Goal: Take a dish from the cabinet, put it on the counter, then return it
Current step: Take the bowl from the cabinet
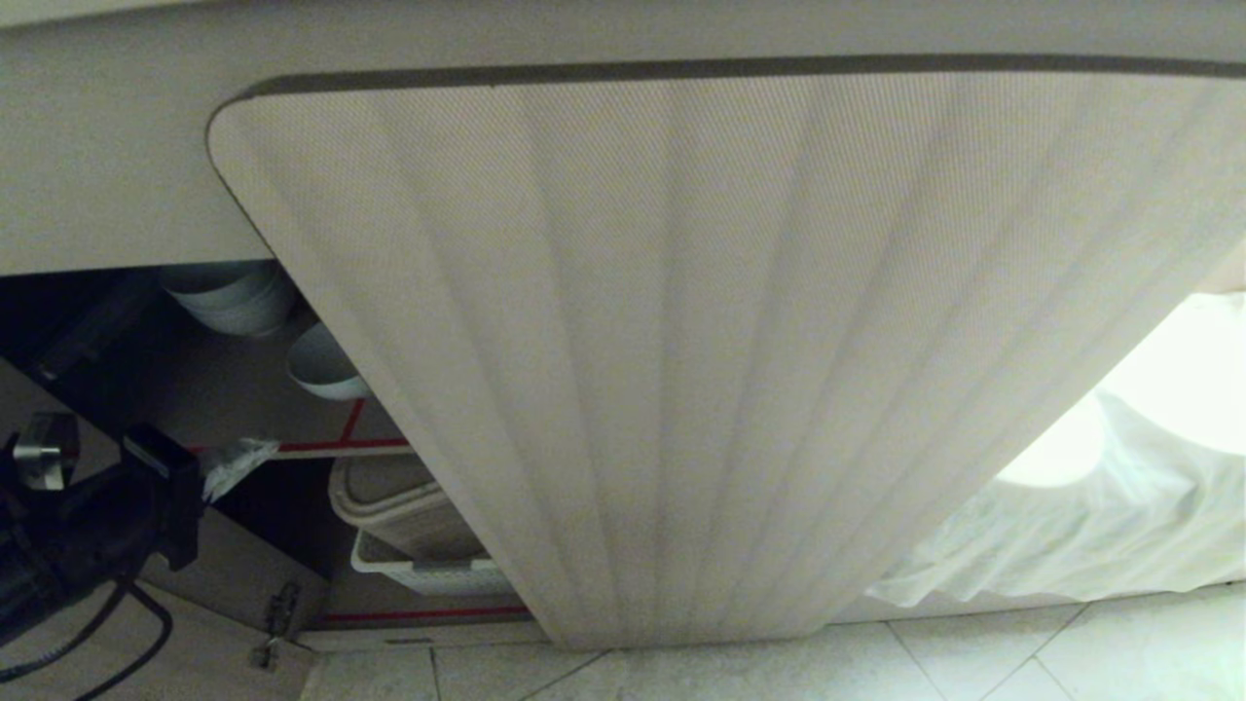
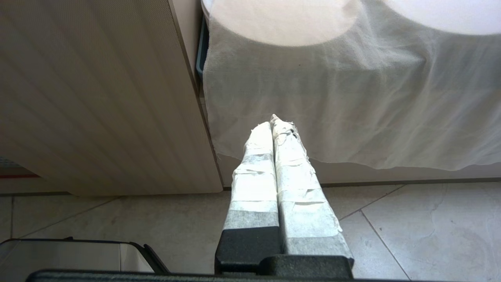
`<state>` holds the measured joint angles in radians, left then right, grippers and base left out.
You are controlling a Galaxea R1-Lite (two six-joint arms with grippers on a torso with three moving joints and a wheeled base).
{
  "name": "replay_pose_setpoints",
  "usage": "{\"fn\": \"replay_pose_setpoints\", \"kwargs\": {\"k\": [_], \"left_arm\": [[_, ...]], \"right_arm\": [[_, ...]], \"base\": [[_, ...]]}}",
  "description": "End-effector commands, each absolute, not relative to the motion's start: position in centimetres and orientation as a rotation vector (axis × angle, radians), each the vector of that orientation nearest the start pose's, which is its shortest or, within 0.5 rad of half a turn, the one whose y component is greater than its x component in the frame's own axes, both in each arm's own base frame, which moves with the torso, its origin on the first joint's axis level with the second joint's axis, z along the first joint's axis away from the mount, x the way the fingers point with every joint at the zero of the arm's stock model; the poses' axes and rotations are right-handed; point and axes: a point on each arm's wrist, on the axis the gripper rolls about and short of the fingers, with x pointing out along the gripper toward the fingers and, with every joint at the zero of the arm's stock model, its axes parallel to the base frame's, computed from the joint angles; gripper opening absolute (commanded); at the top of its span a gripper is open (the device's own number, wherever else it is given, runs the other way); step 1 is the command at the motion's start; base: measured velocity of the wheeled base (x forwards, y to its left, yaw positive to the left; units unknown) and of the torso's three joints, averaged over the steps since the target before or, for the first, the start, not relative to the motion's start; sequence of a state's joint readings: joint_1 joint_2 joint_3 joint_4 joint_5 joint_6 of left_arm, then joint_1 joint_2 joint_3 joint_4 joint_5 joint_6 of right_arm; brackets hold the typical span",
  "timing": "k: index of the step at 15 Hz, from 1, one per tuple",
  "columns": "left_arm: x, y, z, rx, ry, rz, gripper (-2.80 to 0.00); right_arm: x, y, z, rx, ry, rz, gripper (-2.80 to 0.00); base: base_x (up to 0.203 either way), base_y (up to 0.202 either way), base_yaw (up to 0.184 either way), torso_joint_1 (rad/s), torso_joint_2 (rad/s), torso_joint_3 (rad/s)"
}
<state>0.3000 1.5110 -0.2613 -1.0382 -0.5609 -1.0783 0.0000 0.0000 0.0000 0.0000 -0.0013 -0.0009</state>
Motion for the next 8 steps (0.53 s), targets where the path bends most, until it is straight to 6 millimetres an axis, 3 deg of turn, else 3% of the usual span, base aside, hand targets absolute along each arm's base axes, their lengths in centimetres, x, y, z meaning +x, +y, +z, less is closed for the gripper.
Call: {"fn": "replay_pose_setpoints", "kwargs": {"k": [1, 8], "left_arm": [[20.03, 4.96, 14.52, -1.152, 0.293, -0.143, -2.8], [20.25, 4.77, 14.15, -1.162, 0.324, -0.134, -2.8]], "right_arm": [[-2.28, 0.0, 7.55, -0.002, 0.0, -0.002, -2.8], [-2.28, 0.0, 7.55, -0.002, 0.0, -0.002, -2.8]], "base": [[0.0, 0.0, 0.0, 0.0, 0.0, 0.0], [0.0, 0.0, 0.0, 0.0, 0.0, 0.0]]}}
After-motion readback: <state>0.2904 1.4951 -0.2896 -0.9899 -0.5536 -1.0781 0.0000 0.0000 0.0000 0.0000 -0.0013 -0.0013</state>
